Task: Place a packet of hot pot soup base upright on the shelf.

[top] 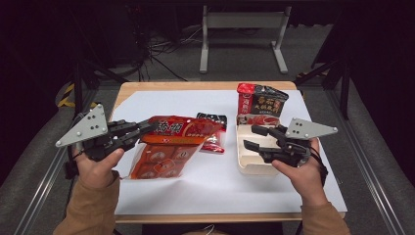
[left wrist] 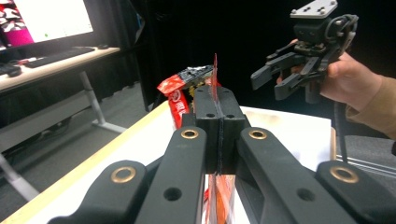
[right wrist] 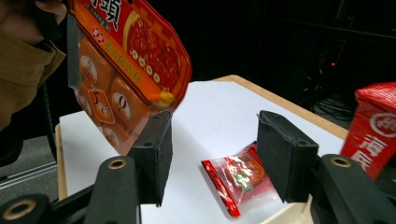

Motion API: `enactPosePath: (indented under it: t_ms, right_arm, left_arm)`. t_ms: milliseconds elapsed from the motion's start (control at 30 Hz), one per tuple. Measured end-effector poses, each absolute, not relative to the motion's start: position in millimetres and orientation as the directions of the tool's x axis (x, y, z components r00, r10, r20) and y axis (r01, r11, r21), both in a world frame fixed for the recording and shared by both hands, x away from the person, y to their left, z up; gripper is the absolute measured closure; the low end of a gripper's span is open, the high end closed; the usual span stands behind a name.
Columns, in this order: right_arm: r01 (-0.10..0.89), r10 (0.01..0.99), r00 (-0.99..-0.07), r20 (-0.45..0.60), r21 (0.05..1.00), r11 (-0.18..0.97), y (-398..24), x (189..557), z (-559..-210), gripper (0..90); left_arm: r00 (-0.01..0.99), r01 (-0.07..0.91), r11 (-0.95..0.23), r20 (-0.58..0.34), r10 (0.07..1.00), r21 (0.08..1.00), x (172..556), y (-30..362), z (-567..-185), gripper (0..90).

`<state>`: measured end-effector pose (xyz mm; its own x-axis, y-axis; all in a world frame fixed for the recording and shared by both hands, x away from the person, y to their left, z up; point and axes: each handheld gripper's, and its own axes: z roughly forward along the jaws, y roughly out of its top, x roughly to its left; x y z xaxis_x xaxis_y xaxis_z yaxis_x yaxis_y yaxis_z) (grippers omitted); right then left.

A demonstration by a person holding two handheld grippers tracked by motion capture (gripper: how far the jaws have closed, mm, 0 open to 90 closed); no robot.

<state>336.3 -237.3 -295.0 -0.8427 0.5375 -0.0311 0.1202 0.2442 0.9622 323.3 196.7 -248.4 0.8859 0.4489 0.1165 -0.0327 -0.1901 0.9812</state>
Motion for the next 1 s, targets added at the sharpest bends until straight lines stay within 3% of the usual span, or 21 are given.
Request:
enactPosePath:
  t_ms: [733,1000]
  right_arm:
    - [0.085,0.429,-0.903,-0.039,0.96,0.265,-188,350,-302,43.9]
    - [0.09,0.357,-0.934,-0.006,0.964,0.252,-180,350,-307,52.4]
  left_arm:
    - [0.918,-0.082,-0.2,0.152,0.366,0.976,317,166,-252,90.0]
    - [0.925,-0.086,-0.185,0.148,0.349,0.979,316,164,-252,90.0]
